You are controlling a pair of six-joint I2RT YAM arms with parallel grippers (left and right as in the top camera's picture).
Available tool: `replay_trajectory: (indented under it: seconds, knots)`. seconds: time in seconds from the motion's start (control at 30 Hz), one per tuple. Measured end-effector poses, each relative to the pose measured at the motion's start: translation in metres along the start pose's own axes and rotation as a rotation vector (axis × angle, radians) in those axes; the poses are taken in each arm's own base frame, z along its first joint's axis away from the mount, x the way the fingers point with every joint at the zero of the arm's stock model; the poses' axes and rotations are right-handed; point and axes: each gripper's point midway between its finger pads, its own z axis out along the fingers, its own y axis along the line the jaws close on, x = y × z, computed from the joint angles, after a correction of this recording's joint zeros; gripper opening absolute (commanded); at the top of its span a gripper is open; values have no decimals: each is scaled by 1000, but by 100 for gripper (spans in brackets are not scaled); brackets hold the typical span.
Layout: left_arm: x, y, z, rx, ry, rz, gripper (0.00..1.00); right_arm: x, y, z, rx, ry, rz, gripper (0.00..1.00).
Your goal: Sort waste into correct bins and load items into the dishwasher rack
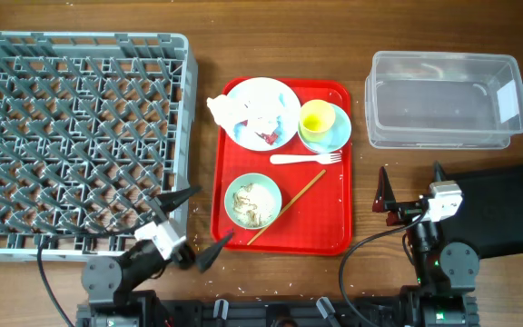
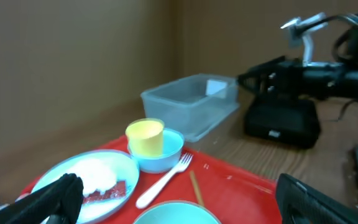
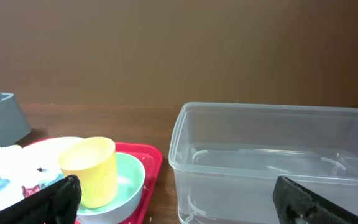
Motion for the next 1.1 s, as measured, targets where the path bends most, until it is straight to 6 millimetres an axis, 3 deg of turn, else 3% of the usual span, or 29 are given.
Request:
replay_trajectory:
  seconds: [0.07,0.43,0.57,0.63,0.7,0.8,0.93,0.97,1.1]
  knots:
    - [-12,-7,0,39,-39,21,100,0,0,0,0,0,0,100]
    - [-11,-7,0,36,-32,-83,100,0,0,0,0,0,0,100]
    - [-8,24,-2,-143,-40,-117,100,0,0,0,0,0,0,100]
    - [-9,53,-9,-314,-57,-126,100,0,0,0,0,0,0,100]
    - [-4,105,-36,-658,-73,-149,100,0,0,0,0,0,0,100]
    - [7,149,-86,-1044,-71,-165,100,0,0,0,0,0,0,100]
    - [30,165,-131,-1330,7,-186,100,0,0,0,0,0,0,100]
    - [28,167,-140,-1382,3,-180,100,0,0,0,0,0,0,100]
    - [27,169,-153,-1455,-2,-171,100,0,0,0,0,0,0,100]
